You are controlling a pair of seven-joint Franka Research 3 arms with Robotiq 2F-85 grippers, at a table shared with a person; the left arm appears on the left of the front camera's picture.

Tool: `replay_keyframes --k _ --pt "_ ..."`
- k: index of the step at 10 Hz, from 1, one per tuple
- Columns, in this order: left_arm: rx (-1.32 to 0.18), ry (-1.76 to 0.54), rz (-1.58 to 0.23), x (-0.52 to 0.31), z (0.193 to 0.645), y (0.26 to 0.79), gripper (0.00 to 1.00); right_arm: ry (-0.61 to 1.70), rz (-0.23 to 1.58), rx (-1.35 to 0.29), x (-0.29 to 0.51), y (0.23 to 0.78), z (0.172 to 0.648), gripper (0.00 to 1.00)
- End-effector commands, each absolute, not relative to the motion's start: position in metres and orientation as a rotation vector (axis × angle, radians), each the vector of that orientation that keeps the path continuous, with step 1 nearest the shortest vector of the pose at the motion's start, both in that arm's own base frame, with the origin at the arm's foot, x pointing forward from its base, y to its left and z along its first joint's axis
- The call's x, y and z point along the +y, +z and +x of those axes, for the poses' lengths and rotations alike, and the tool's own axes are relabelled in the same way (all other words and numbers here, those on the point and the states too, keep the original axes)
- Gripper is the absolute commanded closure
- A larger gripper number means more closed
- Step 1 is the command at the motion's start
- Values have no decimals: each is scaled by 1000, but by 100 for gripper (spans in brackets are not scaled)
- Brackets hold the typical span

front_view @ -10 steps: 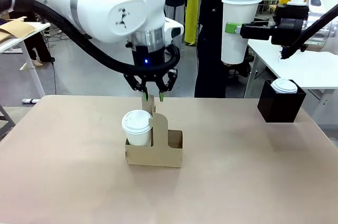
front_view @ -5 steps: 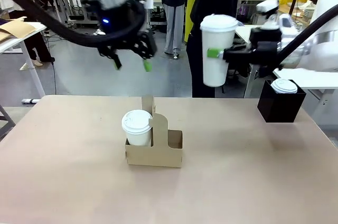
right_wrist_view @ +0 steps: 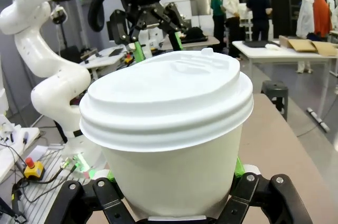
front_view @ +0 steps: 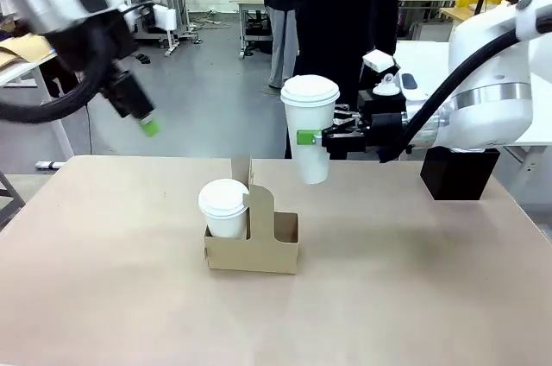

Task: Pour a drink into a cup and package it in a carrier.
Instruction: Insert the held 600 ml Paper Cup into the Cup Carrier.

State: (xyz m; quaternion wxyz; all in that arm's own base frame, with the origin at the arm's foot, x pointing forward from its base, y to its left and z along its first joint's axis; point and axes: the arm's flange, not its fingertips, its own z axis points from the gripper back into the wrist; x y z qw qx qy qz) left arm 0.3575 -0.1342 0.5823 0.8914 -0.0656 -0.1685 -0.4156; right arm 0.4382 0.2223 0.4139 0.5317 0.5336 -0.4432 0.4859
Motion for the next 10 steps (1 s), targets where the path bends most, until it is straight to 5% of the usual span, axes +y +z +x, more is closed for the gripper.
replay_keyframes --k 1,6,10 --pt "-421 -865 -202 -116 342 559 0 1143 1278 -1086 222 417 442 19" --pt "-370 -877 -141 -127 353 576 0 1152 1275 -1051 222 410 439 19" --pt "-452 -923 -122 -96 360 551 0 1246 1463 -1094 241 368 445 19"
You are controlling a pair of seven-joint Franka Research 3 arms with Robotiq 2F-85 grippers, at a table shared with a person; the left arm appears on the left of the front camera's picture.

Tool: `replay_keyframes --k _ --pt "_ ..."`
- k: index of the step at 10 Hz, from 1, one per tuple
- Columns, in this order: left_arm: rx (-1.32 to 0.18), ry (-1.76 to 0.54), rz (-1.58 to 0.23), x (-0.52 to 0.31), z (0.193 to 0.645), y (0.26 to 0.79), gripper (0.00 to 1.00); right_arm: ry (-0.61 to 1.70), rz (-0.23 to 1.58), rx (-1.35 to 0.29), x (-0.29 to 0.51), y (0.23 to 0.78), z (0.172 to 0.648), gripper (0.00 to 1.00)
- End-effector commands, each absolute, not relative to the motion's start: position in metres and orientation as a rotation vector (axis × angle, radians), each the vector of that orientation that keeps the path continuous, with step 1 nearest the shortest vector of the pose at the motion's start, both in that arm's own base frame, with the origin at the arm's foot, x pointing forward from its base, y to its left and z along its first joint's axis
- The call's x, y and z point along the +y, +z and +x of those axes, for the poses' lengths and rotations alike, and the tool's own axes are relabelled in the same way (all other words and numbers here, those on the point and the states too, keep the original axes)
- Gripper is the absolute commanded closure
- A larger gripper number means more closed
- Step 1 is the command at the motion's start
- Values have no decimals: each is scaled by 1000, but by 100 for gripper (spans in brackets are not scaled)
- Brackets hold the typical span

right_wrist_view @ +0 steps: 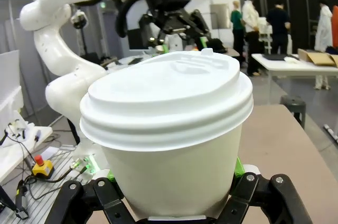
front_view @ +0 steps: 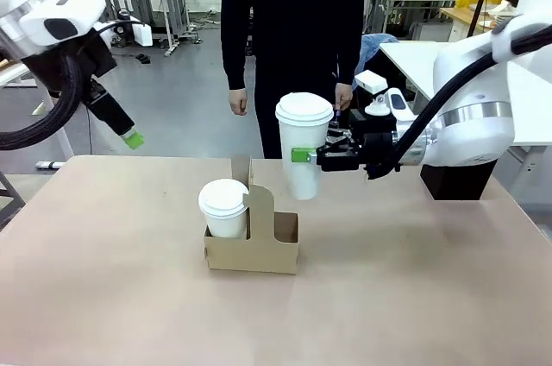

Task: Pour a drink into a cup and package it in a carrier.
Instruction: Insert the held 600 ml Paper Cup into the Cup Carrier.

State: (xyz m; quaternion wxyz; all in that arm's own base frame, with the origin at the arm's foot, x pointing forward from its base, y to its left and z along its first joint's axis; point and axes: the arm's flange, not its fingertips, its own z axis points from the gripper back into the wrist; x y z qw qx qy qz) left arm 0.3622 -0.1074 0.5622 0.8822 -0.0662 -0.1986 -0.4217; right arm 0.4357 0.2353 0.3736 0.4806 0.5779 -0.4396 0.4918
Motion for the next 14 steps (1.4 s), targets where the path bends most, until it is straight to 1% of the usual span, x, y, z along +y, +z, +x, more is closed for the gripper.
replay_keyframes --k 1,3,5,6,7,14 --pt "-441 -945 -155 -86 365 543 0 1253 1492 -1089 246 359 446 19" --pt "-508 -997 -216 -71 370 530 0 1276 1523 -1076 261 345 447 19" --pt "-517 -1028 -186 -67 371 518 0 1294 1551 -1045 274 331 447 19" --pt "-545 -1014 -177 -63 373 517 0 1307 1555 -1030 279 325 447 19" --pt "-480 -995 -166 -67 373 525 0 1316 1551 -1017 282 320 448 19" --pt "-480 -995 -166 -67 373 525 0 1359 1557 -944 280 284 451 19"
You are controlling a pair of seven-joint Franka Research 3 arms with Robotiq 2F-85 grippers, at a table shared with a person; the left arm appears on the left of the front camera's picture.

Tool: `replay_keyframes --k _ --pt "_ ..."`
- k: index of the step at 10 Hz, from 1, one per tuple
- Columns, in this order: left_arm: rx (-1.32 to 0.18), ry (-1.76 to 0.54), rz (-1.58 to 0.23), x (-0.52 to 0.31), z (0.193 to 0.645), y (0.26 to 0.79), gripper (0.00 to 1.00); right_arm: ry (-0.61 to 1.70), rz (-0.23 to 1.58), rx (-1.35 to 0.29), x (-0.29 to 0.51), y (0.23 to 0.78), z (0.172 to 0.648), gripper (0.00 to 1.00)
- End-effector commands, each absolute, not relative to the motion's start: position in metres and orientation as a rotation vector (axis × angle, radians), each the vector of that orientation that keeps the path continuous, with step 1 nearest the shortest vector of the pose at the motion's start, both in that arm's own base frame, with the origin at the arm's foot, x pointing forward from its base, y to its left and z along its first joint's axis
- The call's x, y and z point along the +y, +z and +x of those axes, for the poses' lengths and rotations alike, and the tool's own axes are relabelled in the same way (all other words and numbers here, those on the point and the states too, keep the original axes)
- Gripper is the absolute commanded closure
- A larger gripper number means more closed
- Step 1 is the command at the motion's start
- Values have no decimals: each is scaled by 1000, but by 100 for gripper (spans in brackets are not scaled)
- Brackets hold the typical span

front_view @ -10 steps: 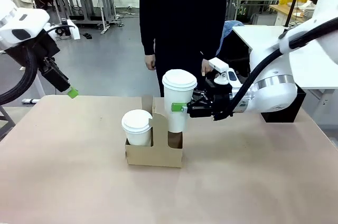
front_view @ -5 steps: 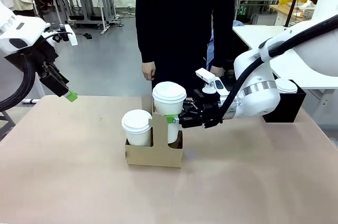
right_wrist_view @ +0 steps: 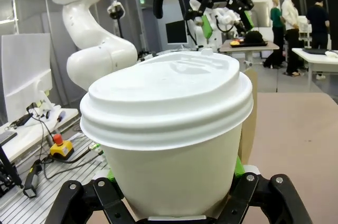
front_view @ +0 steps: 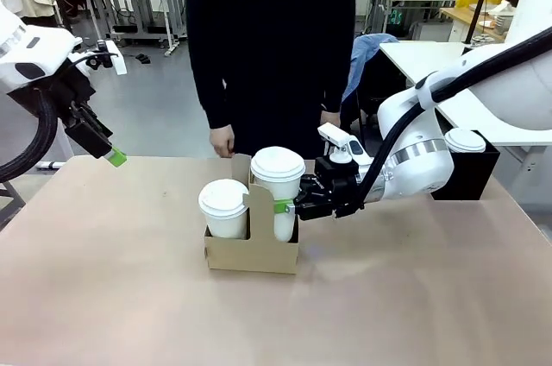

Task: Pour a drink into a cup and package it in a carrier.
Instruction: Insert the held 600 ml Paper Cup into the Cup Carrier.

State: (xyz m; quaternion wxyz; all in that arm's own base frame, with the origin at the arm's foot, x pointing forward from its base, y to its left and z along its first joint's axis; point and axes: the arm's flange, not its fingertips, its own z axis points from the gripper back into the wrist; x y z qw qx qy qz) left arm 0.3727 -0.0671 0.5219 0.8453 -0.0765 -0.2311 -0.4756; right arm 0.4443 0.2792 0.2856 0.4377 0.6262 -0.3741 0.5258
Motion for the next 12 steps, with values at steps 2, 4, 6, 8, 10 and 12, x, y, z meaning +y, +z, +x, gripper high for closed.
replay_keyframes --k 2,4,6,8,10,12 --pt "-480 -995 -166 -67 373 525 0 1368 1560 -927 278 274 454 19" --pt "-480 -995 -166 -67 373 525 0 1381 1561 -907 277 265 456 19" --pt "-480 -995 -166 -67 373 525 0 1397 1567 -884 279 255 459 19" --pt "-480 -995 -166 -67 373 525 0 1425 1567 -861 280 248 461 19" --pt "-480 -995 -166 -67 373 525 0 1421 1569 -863 278 244 464 19" --pt "-480 -995 -166 -67 373 525 0 1463 1538 -870 275 242 463 0"
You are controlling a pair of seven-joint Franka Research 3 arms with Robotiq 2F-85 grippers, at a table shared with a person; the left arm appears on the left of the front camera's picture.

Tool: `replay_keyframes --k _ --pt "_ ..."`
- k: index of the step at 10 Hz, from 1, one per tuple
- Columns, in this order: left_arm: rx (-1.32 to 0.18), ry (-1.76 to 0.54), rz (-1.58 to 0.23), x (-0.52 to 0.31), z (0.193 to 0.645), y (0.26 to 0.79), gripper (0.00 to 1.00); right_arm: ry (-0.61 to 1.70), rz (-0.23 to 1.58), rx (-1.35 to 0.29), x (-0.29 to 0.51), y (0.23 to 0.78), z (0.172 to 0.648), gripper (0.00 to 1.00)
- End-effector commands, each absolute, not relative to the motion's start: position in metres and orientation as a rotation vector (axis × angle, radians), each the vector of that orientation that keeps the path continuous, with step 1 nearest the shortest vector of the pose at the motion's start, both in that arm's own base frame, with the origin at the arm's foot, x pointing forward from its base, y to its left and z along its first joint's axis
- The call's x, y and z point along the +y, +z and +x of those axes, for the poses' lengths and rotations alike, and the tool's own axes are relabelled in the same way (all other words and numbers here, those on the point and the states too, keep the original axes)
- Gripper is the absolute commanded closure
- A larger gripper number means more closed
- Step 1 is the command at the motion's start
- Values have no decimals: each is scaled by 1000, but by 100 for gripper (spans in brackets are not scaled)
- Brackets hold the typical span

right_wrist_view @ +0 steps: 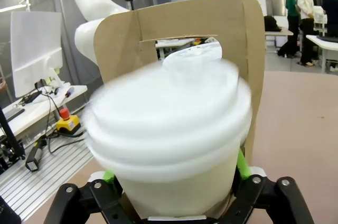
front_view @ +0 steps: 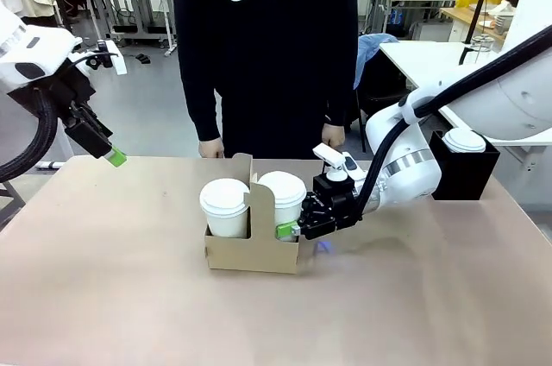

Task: Pour a drink into a cup and package it in a carrier.
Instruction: Insert the held 600 ml Paper Cup into the Cup Carrier.

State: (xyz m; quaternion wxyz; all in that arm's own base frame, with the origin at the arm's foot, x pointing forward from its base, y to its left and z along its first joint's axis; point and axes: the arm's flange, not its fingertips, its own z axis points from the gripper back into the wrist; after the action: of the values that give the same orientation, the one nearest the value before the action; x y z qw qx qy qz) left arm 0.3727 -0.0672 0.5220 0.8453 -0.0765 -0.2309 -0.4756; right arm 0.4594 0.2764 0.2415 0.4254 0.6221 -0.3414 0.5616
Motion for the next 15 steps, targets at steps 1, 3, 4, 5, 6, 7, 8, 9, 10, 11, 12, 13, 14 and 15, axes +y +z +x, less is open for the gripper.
replay_keyframes --k 1,3,4,5,6,7,8,9,10,11,12,13,14,15 --pt "-480 -995 -166 -67 373 525 0 1469 1517 -869 270 245 463 0" --pt "-480 -995 -166 -67 373 525 0 1471 1480 -867 256 253 466 0" --pt "-480 -995 -166 -67 373 525 0 1464 1453 -871 247 257 468 0" --pt "-480 -995 -166 -67 373 525 0 1447 1414 -888 234 263 471 0" --pt "-480 -995 -166 -67 373 525 0 1435 1381 -898 222 268 474 0" --pt "-480 -995 -166 -67 373 525 0 1415 1330 -915 209 277 475 0" --pt "-480 -995 -166 -67 373 525 0 1374 1248 -921 191 289 475 0" --pt "-480 -995 -166 -67 373 525 0 1322 1122 -920 168 304 473 0" --pt "-480 -995 -166 -67 373 525 0 1255 1036 -887 148 318 468 0" --pt "-480 -995 -166 -67 373 525 0 1163 960 -832 127 330 461 0" --pt "-480 -995 -166 -67 373 525 0 1056 807 -766 107 338 453 0" --pt "-480 -995 -166 -67 373 525 0 971 700 -695 86 345 444 0" --pt "-480 -995 -166 -67 373 525 0 898 622 -649 66 349 437 0" --pt "-480 -995 -166 -67 373 525 0 838 562 -616 46 349 431 0"
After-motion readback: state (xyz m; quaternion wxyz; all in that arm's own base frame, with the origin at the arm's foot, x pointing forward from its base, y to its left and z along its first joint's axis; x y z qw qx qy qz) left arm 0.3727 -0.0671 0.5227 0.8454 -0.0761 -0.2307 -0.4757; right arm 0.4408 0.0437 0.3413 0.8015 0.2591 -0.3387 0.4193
